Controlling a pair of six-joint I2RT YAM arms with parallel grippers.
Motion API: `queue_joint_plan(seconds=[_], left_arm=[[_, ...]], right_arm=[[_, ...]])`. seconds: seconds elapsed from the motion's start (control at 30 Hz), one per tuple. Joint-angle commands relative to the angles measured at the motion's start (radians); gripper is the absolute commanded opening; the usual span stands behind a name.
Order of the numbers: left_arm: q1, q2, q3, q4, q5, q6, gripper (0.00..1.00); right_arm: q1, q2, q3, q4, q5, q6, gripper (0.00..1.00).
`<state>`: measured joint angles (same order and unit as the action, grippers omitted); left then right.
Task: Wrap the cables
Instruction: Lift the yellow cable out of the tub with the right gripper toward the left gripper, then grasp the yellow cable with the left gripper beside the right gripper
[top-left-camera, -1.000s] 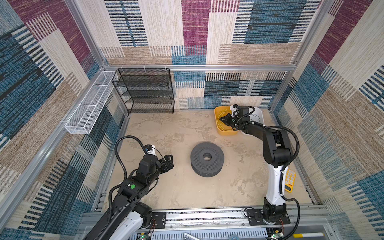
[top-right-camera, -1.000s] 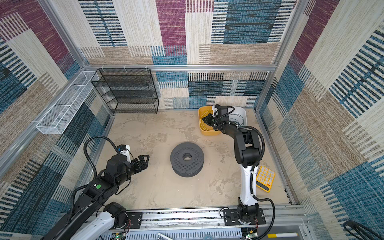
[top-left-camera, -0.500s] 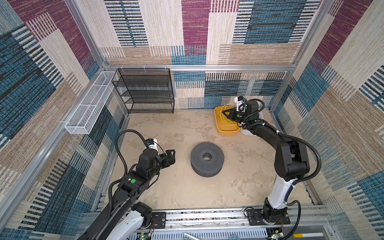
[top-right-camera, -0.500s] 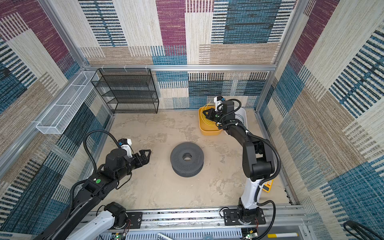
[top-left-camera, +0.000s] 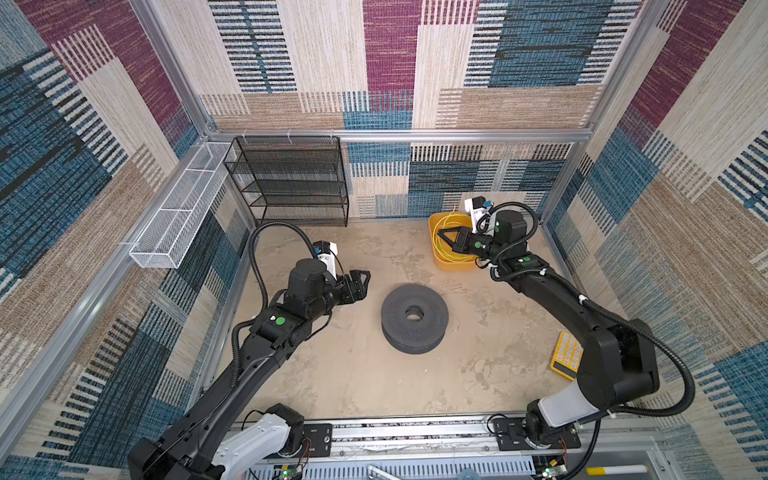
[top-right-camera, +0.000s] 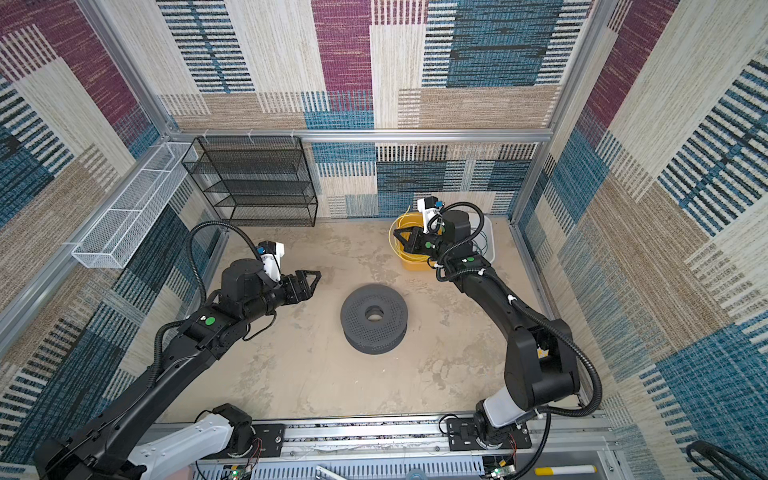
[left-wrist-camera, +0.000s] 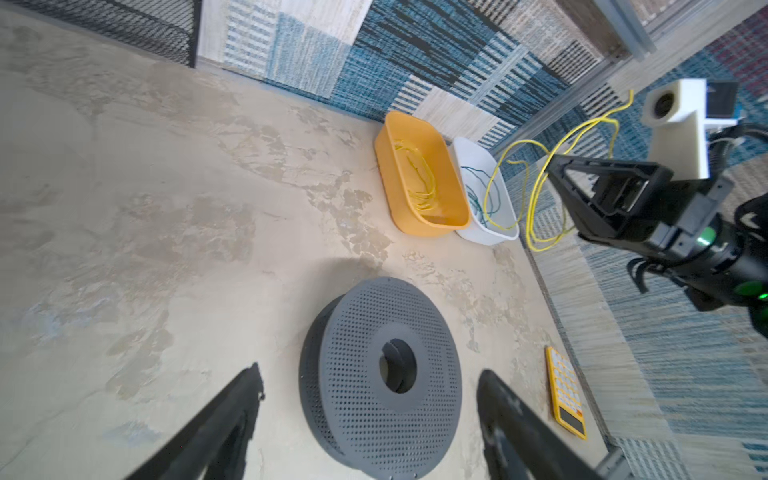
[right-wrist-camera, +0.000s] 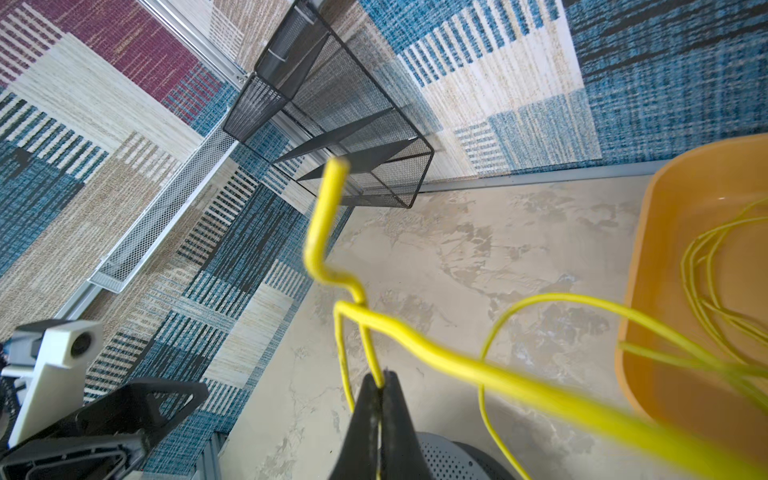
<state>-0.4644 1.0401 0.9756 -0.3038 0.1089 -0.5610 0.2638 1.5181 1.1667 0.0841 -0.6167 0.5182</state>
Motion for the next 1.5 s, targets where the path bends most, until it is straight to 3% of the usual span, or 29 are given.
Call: queue_joint_plan(seconds=[0.0,0.17,0.5,0.77,1.27,1.47], left_arm=[[0.0,0.048,0.054,0.108,0.168,0.037,0.8],[-0.01,0.128,0.131,0.123,0.357,0.071,0.74],[-0.051,0.157,0.07,0.255,0.381,0.107,0.72],[-0.051,0.192,0.052,0.326,0.462,0.091,0.47],[-0.073,0.202,0.025,0.351,0.558,0.102,0.32],[-0.08,0.192,0.015,0.35,0.52,0.11,0.1]], right_arm=[[0.037,-0.053,-0.033,0.032,-0.008,-0.001,0.0],[0.119,-0.127,-0.118,0.066,-0.026,0.025,0.0],[0.256,-0.225,-0.249,0.163,-0.047,0.122,0.0],[0.314,-0.25,-0.296,0.198,-0.055,0.157,0.0],[0.321,-0.231,-0.302,0.215,-0.056,0.155,0.0],[0.322,-0.229,-0.303,0.211,-0.05,0.148,0.0]])
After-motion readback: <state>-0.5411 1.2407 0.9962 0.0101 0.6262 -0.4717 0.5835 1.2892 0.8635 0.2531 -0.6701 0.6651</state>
